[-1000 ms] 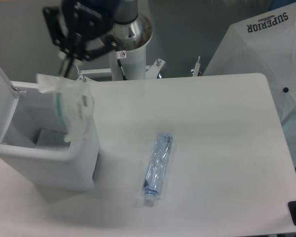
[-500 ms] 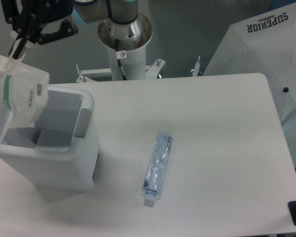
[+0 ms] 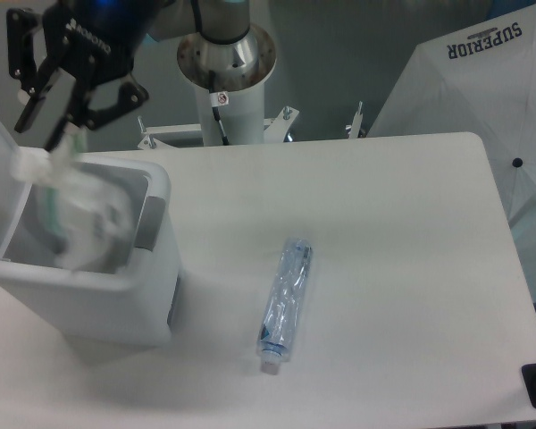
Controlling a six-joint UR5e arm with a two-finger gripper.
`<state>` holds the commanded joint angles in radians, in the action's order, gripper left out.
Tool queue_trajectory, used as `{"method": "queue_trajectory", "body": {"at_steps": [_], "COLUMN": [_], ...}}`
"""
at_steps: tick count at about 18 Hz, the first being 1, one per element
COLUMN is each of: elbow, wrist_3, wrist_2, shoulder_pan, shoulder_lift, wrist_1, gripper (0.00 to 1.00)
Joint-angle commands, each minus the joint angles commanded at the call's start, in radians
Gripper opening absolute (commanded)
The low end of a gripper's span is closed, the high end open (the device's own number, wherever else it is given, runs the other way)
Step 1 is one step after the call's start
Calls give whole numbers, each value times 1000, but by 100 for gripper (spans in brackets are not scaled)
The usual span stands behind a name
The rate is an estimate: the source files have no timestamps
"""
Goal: Place the trash in the trash can
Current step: 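Open the gripper to drop the packet into the bin, then move the gripper back over the clear plastic bottle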
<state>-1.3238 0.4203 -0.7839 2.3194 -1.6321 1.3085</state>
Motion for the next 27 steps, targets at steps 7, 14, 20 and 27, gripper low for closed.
{"method": "queue_trajectory", "body": {"at_steps": [7,14,20,27], "elbow": [2,3,15,67], "wrist_3": [5,96,173,210], "wrist_2": [-2,-15,-173,-324], "shoulder_pan": [92,235,239,227], "shoulder_lift": [-12,-135,-270,-419], "wrist_1": [-8,-8,-8,-9], "gripper": [100,100,100,100]}}
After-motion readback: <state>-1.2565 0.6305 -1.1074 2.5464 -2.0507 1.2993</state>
